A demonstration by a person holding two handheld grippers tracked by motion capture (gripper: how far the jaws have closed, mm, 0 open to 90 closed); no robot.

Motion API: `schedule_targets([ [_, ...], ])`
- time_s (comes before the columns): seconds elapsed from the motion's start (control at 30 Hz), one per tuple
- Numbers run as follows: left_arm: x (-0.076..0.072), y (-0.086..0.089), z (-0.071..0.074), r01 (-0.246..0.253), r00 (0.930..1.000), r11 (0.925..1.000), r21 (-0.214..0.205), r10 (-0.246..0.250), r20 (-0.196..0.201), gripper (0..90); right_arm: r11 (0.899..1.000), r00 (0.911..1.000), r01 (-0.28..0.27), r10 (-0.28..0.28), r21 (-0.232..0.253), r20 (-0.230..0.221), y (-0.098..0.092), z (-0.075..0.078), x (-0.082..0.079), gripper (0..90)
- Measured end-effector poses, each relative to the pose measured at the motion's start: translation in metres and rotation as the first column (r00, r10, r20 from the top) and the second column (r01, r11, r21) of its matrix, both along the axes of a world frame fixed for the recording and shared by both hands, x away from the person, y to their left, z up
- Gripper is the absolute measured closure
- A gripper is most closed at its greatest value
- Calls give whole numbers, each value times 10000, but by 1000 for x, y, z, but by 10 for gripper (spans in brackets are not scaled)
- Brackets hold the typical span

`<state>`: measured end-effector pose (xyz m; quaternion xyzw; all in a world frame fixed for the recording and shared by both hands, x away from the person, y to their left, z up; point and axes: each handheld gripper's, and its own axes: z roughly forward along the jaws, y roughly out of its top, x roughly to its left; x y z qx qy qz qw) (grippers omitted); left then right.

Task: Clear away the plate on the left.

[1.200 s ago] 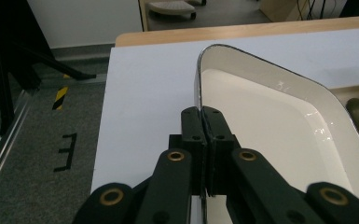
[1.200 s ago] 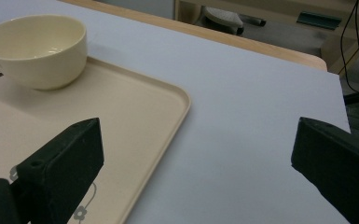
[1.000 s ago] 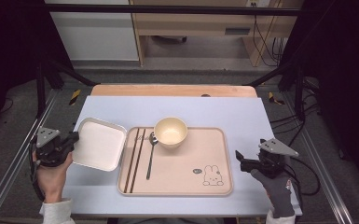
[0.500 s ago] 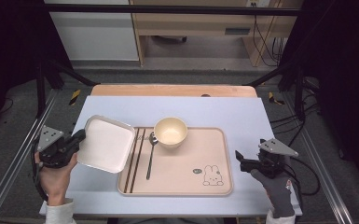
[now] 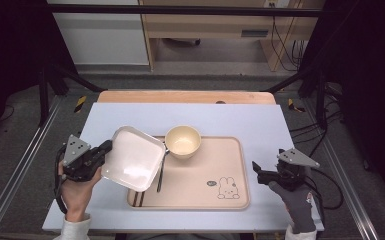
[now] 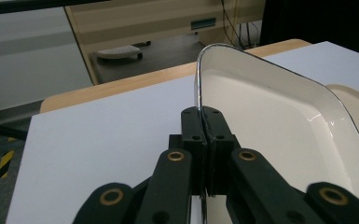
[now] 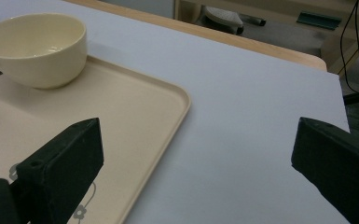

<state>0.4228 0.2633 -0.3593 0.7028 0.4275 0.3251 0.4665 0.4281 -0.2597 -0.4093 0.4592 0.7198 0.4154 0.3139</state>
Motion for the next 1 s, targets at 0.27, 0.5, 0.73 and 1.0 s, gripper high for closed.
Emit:
schedule_targets([
  [0.27, -5, -21, 4, 578, 9982, 9982, 147, -581, 152, 889, 10000, 10000, 8, -8, -5, 36, -1, 1, 0, 25],
  [0.5, -4, -36, 6, 866, 9960, 9959, 259, -871, 185, 888, 10000, 10000, 13, -14, -53, -28, 0, -1, 1, 24],
  [0.73, -4, -55, 12, 1257, 9914, 9914, 370, -1270, 331, 888, 10000, 10000, 30, -30, -62, -36, 0, 0, 0, 23],
  [1.0, 3, -87, 5, 1739, 9843, 9841, 351, -1748, 242, 888, 10000, 10000, 54, -54, -47, 19, -2, 1, 0, 23],
])
